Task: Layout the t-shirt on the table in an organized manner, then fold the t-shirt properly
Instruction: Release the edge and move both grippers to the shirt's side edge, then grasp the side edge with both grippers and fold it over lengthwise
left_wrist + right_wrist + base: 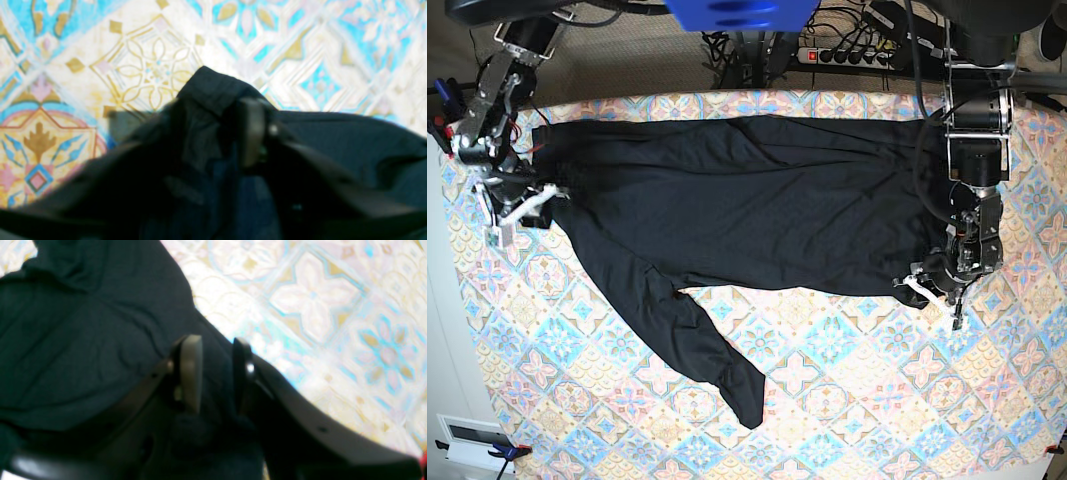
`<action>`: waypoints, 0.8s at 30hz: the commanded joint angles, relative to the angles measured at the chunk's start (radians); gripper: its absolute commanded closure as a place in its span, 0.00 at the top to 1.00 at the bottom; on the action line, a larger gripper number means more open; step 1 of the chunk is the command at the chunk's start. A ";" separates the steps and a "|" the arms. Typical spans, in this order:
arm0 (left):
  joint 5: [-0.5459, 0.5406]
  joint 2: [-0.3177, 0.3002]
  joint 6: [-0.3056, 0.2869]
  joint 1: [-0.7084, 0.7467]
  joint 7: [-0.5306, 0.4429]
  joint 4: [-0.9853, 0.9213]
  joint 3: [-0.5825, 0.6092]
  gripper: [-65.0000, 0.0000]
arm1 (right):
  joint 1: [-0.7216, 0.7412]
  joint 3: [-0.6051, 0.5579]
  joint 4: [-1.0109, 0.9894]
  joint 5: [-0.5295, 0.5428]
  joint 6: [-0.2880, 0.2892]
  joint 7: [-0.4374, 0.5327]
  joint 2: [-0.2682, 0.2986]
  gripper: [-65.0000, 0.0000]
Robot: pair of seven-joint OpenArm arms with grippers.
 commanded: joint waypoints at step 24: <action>-0.039 -0.019 -0.023 0.254 0.176 0.523 -0.345 0.00 | 0.235 -0.276 -0.158 -0.122 0.026 0.125 0.023 0.31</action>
